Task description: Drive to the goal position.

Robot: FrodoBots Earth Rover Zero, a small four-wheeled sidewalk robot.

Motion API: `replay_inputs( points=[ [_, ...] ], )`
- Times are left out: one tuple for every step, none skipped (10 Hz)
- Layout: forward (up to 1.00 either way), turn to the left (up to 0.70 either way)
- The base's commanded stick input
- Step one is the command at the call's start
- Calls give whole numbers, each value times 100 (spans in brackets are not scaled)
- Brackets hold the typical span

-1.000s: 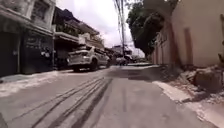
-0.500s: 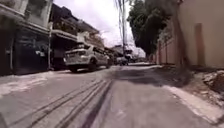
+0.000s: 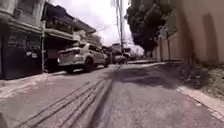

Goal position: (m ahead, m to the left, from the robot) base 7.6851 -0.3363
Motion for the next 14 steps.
replay_inputs(
  points=[
    [100, 0],
    [100, -15],
    [100, -27],
    [100, -27],
    [100, -8],
    [100, 0],
    [100, 0],
    [100, 0],
    [100, 0],
    [100, 0],
    [100, 0],
    [100, 0],
    [100, -19],
    [100, -10]
  ],
)
